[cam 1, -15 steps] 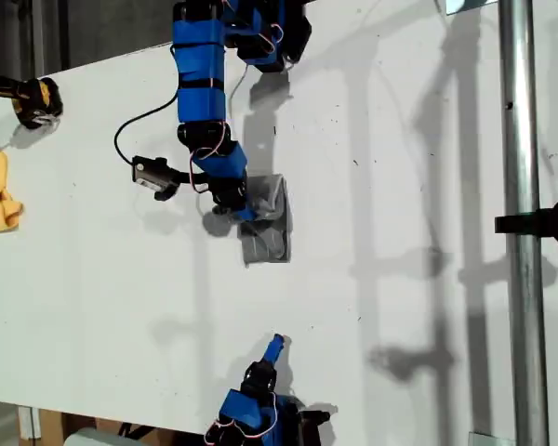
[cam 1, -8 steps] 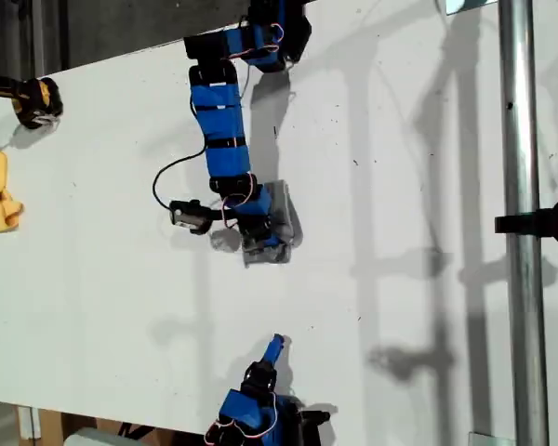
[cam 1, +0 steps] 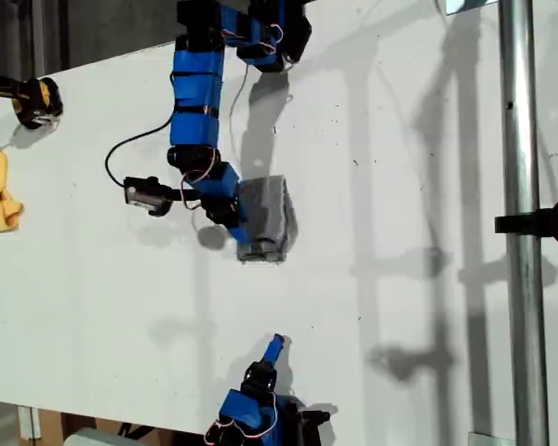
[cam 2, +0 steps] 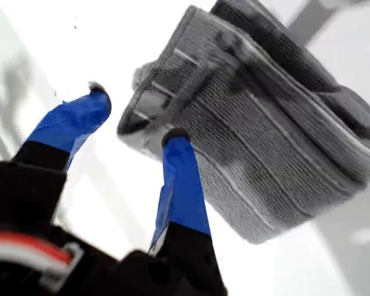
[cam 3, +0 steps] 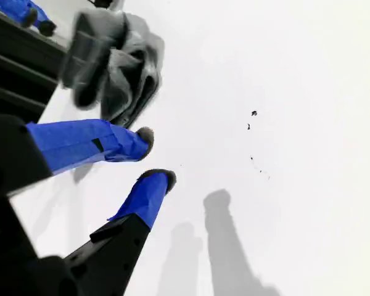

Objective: Grasp corners of a towel and fold twice.

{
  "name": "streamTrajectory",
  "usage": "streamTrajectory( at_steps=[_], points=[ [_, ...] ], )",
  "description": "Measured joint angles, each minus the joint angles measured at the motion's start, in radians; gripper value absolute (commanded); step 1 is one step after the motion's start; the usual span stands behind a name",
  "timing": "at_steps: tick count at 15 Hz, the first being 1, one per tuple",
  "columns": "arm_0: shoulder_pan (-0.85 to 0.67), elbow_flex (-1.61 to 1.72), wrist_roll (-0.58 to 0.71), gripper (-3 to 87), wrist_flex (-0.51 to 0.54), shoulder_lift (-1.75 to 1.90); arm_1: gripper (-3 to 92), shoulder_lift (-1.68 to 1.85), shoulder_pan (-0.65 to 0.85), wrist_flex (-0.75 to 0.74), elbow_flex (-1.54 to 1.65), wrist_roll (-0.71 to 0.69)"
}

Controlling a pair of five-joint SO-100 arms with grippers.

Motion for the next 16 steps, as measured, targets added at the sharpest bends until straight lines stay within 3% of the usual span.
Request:
streamTrajectory(
  at_steps=[3,6,12,16],
  points=[
    [0.000,0.000,0.000,8.9,0.000,0.000,21.1,0.166,0.034,0.002,0.091,-0.028],
    [0.000,0.000,0.000,8.9,-0.003,0.000,2.4,0.446,0.083,-0.044,0.360,-0.025],
    [0.000,0.041,0.005,8.2,-0.087,0.000,0.5,1.213,0.112,-0.084,1.124,0.137],
    [-0.006,0.081,-0.038,7.0,-0.098,0.002,0.4,1.681,0.086,0.089,1.430,0.233]
  ],
)
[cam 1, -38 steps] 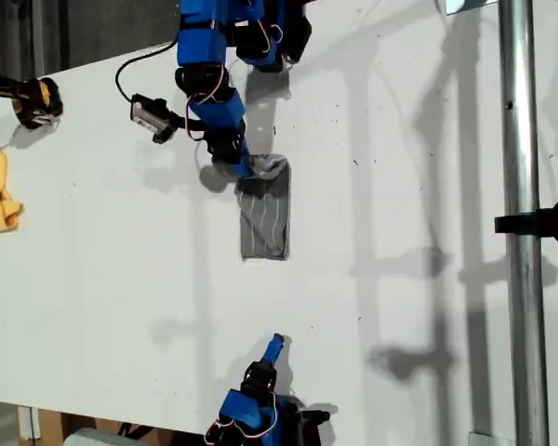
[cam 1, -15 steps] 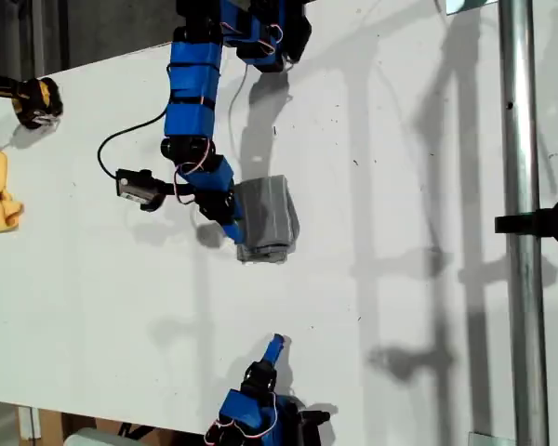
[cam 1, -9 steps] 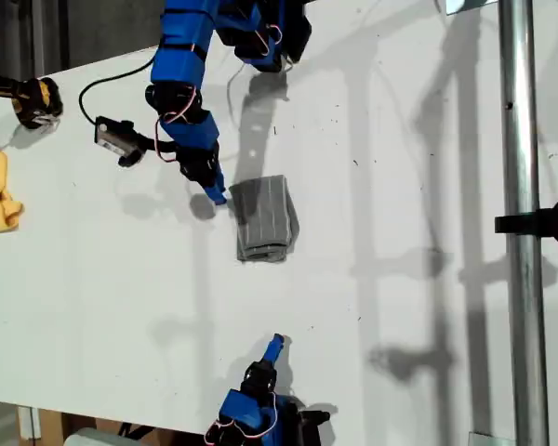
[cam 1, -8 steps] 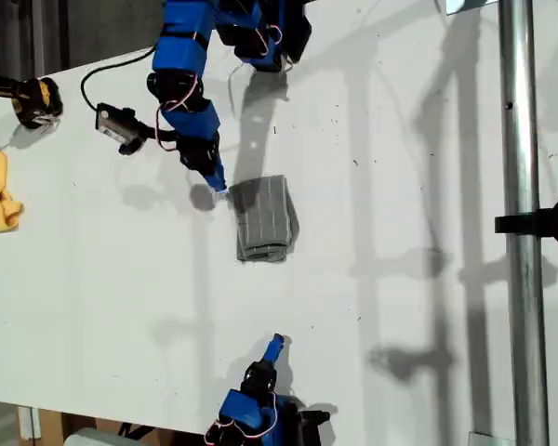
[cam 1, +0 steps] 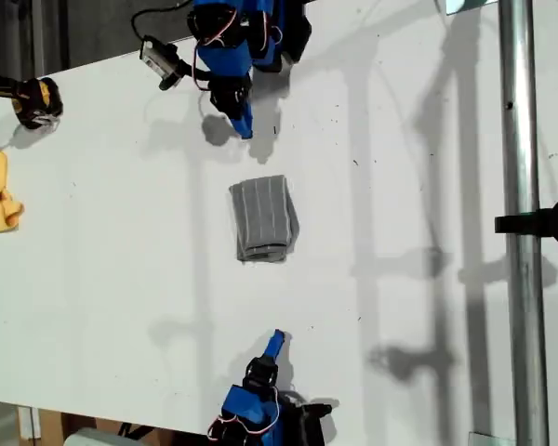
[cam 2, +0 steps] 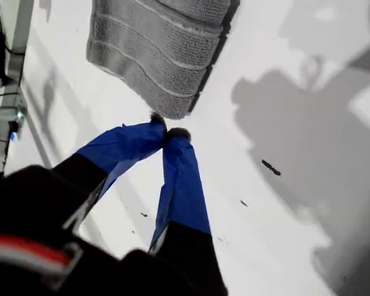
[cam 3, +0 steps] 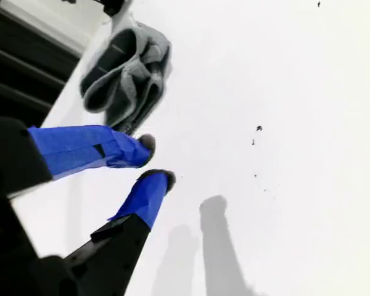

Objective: Grasp corners of a towel and fold twice.

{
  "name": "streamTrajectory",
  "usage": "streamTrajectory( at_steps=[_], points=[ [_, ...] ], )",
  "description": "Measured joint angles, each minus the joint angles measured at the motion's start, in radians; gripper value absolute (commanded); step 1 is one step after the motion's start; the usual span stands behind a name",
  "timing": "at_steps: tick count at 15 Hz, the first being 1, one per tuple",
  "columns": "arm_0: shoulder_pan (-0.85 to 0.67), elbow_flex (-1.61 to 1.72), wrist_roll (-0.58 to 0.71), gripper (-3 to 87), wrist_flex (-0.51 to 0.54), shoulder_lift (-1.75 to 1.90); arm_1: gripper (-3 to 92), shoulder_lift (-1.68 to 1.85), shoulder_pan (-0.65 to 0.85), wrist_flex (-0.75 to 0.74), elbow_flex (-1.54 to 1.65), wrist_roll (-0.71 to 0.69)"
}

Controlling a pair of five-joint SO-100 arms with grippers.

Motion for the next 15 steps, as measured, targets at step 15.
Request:
streamTrajectory(
  at_steps=[15],
  points=[
    [-0.051,0.008,0.347,6.9,0.107,0.000,11.3,0.186,-0.308,0.216,0.138,0.021]
  ],
)
